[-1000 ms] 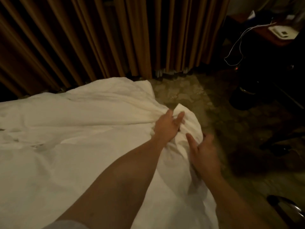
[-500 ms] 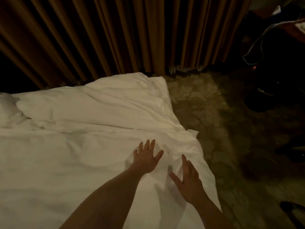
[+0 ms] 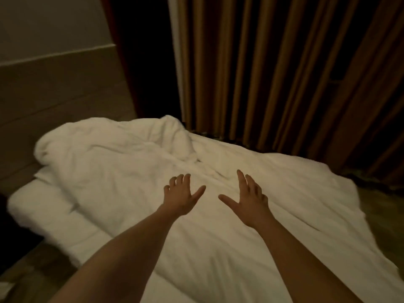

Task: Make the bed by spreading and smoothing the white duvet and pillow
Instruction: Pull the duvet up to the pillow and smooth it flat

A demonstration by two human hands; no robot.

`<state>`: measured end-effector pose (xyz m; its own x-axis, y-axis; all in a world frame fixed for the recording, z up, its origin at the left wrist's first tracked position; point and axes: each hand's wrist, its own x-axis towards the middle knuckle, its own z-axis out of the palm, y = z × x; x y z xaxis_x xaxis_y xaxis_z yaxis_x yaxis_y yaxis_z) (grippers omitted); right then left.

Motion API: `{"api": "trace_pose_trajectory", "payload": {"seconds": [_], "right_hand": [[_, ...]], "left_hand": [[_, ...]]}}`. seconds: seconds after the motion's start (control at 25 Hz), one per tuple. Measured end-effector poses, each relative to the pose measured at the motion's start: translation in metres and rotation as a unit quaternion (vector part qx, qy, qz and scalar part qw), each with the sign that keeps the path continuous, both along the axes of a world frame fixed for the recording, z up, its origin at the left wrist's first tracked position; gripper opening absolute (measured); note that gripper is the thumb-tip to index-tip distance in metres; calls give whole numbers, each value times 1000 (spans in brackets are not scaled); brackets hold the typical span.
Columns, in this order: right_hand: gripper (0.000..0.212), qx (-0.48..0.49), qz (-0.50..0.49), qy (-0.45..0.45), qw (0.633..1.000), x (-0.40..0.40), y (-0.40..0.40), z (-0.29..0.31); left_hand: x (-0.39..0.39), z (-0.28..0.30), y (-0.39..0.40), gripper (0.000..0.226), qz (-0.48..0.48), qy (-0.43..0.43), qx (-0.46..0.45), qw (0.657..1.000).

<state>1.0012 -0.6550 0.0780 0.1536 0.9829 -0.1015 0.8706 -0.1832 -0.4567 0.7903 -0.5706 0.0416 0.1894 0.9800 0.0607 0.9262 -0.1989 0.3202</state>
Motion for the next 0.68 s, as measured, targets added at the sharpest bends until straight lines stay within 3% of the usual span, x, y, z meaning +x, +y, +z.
{"api": "trace_pose_trajectory", "payload": {"seconds": [0.24,0.48,0.68], "right_hand": [[100,13,115,-56,992,-243,103,34],[103,-27,129,-66,989,-345,192,18],[103,-41,144,-60,987,-459,316,-15]], "left_hand": [[-228,48,59,96,49,-2,5,999],[-361,26,132,96,104,-16,-23,994],[-492,-4,231,99,168,-23,-57,984]]}}
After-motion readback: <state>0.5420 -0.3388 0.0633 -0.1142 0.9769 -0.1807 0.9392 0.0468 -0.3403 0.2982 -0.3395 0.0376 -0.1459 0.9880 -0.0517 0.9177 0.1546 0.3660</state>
